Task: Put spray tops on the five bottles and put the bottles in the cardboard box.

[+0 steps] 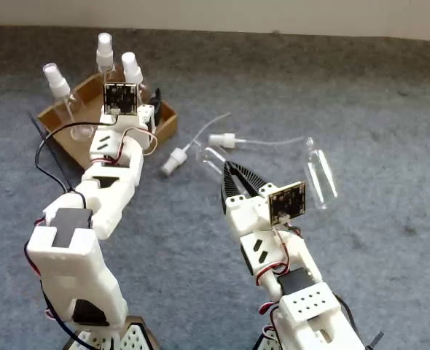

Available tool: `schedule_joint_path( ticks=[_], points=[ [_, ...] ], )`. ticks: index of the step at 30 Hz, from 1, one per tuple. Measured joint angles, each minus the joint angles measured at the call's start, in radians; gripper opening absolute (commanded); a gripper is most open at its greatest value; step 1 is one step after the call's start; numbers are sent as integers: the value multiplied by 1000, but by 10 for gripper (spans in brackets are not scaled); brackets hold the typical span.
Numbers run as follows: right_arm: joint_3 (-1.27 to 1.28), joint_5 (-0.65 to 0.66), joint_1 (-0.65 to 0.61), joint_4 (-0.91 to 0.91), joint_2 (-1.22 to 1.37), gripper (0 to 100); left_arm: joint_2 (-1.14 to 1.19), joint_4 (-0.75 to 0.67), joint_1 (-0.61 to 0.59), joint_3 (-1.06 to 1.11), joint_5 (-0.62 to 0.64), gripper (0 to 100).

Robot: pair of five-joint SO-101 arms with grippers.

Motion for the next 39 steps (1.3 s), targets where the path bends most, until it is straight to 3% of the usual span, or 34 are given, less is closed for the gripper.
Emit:
schedule_joint_path(
  ticks=[39],
  points=[
    [0, 0, 0, 0, 0, 4, 89, -60, 0, -52, -3, 92]
  ],
)
